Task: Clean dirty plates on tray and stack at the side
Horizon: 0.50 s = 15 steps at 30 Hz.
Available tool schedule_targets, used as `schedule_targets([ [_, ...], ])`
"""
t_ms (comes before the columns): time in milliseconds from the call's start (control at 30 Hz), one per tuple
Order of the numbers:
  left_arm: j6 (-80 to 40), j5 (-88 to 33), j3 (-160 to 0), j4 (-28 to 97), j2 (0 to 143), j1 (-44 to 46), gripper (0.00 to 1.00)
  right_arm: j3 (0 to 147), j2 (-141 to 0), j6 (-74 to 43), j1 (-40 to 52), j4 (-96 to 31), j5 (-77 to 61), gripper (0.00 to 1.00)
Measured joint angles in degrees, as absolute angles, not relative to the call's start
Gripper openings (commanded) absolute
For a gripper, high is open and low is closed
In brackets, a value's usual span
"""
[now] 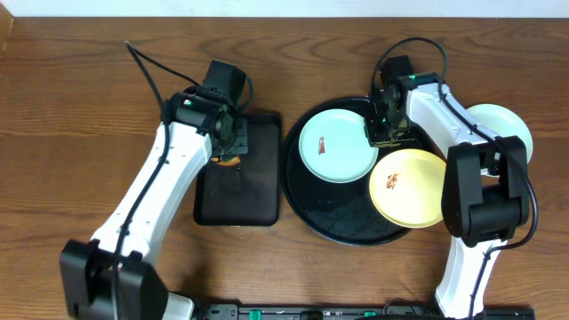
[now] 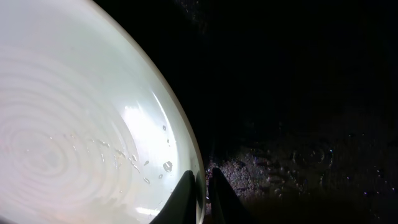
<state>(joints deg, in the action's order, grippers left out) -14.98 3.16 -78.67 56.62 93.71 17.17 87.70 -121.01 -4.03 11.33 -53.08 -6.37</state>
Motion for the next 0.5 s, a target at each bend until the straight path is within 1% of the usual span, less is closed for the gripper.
schedule_targets([
  [233, -13.47, 0.25, -83.48, 61.8, 105.8, 15.77, 0.07, 87.7, -121.01, -4.01, 11.33, -53.1, -6.37, 0.09],
  [500, -13.23, -0.3, -84.84, 61.93, 107.48, 14.94, 0.07, 87.7, -121.01, -3.92, 11.33, -53.08, -6.37, 0.09],
])
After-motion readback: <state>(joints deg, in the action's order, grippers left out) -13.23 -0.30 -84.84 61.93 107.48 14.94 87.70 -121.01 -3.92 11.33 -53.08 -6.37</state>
